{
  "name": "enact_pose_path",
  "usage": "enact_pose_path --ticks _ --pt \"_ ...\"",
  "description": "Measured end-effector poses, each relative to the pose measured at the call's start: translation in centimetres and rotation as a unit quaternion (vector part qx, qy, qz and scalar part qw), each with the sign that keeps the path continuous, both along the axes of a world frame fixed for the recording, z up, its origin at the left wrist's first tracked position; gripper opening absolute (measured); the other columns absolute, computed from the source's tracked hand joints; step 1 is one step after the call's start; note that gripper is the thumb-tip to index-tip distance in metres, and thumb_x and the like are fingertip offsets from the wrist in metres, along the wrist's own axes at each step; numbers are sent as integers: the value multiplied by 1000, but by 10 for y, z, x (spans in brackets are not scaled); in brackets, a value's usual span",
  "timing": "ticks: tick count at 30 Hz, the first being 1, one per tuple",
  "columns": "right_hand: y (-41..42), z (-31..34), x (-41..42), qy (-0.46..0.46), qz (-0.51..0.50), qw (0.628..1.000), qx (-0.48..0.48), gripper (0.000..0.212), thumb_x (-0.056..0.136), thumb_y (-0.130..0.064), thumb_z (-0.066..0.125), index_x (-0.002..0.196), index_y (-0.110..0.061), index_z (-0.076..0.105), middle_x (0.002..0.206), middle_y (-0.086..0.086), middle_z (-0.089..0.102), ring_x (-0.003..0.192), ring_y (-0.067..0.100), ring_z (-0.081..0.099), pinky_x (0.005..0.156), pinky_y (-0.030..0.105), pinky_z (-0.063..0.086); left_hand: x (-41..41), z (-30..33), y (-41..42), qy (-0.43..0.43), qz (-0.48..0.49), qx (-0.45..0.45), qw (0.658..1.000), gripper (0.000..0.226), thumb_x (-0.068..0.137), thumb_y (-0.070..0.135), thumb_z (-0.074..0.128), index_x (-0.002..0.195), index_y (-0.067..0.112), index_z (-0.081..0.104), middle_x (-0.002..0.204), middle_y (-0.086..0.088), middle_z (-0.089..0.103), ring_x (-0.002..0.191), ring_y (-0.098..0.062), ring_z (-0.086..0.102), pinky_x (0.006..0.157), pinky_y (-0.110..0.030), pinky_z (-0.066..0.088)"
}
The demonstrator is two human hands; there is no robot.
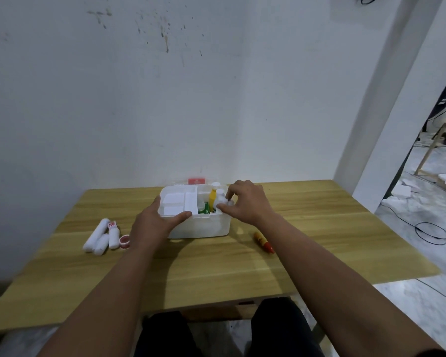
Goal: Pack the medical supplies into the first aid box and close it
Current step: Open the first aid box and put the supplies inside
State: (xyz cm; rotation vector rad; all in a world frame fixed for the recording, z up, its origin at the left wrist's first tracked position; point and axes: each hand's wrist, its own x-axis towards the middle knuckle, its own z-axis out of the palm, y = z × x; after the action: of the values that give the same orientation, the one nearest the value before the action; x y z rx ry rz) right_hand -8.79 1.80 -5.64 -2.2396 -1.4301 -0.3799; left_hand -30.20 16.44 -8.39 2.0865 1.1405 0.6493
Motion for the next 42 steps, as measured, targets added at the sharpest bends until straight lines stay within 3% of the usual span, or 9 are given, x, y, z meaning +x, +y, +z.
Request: enact_pose_path --ticks 3,7,12,18,22,28,32,35,42 --pt "-3 1 4 27 -1 1000 -14 35 79 -62 70 92 -29 73 109 -8 64 108 16 56 94 44 43 1 1 -1 6 1 3 1000 114 72 71 79 164 22 33 161 -9 46 142 -37 47 106 -53 48" --pt "-6 1 7 67 39 997 13 33 81 -61 69 105 -37 69 107 -12 61 101 11 59 94 46 47 1 1 -1 2 -6 3 1000 111 73 71 79 163 23 34 158 -9 49 140 -37 49 104 -53 48" --pt "-10 -1 4 62 61 996 -10 17 87 -47 67 98 -35 73 105 -9 58 103 14 56 95 47 44 0 2 0 6 -7 2 1000 112 73 71 78 163 23 33 159 -9 48 140 -38 49 105 -54 48" --pt "-26 2 8 121 -10 992 46 16 88 -35 64 102 -27 68 96 -10 65 87 11 62 79 38 55 0 1 1 7 -7 4 1000 111 73 70 79 163 23 33 159 -11 48 141 -39 48 105 -55 48" --pt "-35 14 13 159 -123 971 -132 20 86 -26 63 104 -20 65 99 -2 68 89 19 65 78 36 58 -1 0 4 8 -19 -5 1000 113 69 74 78 162 24 36 157 -10 51 137 -39 51 101 -56 51" --pt "-52 10 6 202 -176 871 -411 32 76 -28 85 93 -11 64 100 9 73 91 26 73 85 43 61 -3 0 5 -2 -24 -1 1000 114 68 75 79 161 24 37 155 -9 53 135 -38 53 100 -55 53" --pt "-54 11 6 202 -187 887 -370 33 80 -14 84 106 -6 66 102 13 69 91 28 71 86 44 62 -3 -1 5 0 -25 -4 1000 116 66 78 78 161 25 37 155 -8 53 135 -37 53 101 -56 53" --pt "-45 36 9 205 -173 905 -329 26 79 -11 86 98 -3 70 94 13 72 77 22 72 80 43 64 -3 -1 6 2 -26 -6 1000 118 65 79 77 161 25 36 156 -8 52 136 -37 52 102 -57 53" --pt "0 125 -4 170 -74 966 -179 22 78 -13 87 93 -4 74 83 12 78 80 24 78 73 40 65 0 -5 7 3 -23 -2 1000 116 69 74 78 163 25 33 159 -8 48 139 -37 50 102 -55 52"
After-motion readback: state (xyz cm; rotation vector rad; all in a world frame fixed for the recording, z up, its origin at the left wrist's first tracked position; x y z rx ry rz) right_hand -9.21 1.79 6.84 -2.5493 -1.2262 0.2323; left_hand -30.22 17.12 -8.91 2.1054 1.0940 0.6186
